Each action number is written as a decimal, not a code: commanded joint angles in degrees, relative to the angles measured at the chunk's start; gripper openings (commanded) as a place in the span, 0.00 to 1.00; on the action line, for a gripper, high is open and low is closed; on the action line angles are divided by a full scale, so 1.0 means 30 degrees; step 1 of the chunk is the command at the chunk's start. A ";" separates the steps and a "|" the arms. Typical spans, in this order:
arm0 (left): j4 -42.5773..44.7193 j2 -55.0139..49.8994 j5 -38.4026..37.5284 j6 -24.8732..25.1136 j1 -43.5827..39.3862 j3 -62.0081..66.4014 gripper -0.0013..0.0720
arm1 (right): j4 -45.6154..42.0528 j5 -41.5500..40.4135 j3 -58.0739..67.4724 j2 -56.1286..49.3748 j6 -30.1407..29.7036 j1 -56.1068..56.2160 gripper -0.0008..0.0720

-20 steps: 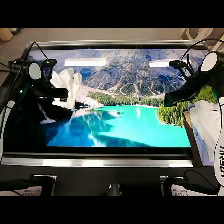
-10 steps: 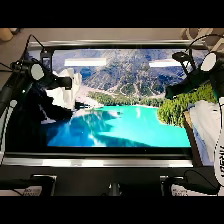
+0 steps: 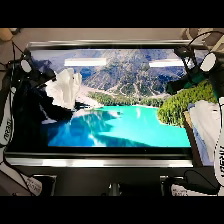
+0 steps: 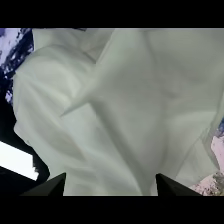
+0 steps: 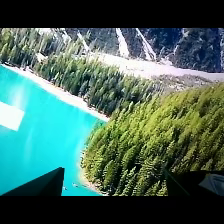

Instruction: Fold the shirts.

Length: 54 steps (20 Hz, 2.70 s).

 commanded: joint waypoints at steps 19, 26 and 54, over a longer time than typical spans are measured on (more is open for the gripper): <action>-0.3169 0.8029 0.3526 0.6244 -0.5129 0.3548 0.05 | -0.0240 -0.3410 0.2725 0.5020 -0.2368 -0.0029 0.54; -0.1661 1.2276 0.5136 0.6251 -1.2429 0.3402 0.05 | -0.0233 -0.4422 0.3468 1.0666 -0.2149 -0.0022 0.53; 0.3155 1.0921 0.1800 -0.1333 -1.3296 -1.4702 0.06 | 1.0142 -0.0270 -0.8903 -0.1945 -0.5523 0.3781 0.90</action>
